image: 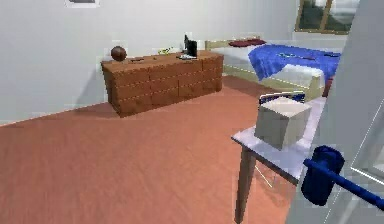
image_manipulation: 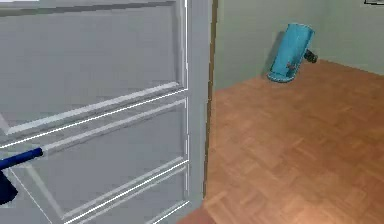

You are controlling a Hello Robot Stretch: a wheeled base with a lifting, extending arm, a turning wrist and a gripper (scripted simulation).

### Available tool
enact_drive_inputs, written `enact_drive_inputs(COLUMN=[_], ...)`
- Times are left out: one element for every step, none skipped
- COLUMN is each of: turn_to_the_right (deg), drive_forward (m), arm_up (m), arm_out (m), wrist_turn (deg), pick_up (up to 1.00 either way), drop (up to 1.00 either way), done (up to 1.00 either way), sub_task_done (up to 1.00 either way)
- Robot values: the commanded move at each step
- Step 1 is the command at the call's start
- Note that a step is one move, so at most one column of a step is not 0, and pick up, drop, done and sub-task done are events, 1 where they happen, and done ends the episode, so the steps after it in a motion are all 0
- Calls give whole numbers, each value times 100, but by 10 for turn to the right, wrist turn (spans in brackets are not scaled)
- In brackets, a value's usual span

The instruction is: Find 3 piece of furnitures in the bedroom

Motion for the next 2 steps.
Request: enact_drive_inputs(turn_to_the_right=[-450,-60], drive_forward=[0,0], arm_up=[0,0], arm_out=[0,0], wrist_turn=[0,0], pick_up=[0,0], drop=[0,0], done=[0,0], sub_task_done=[0,0])
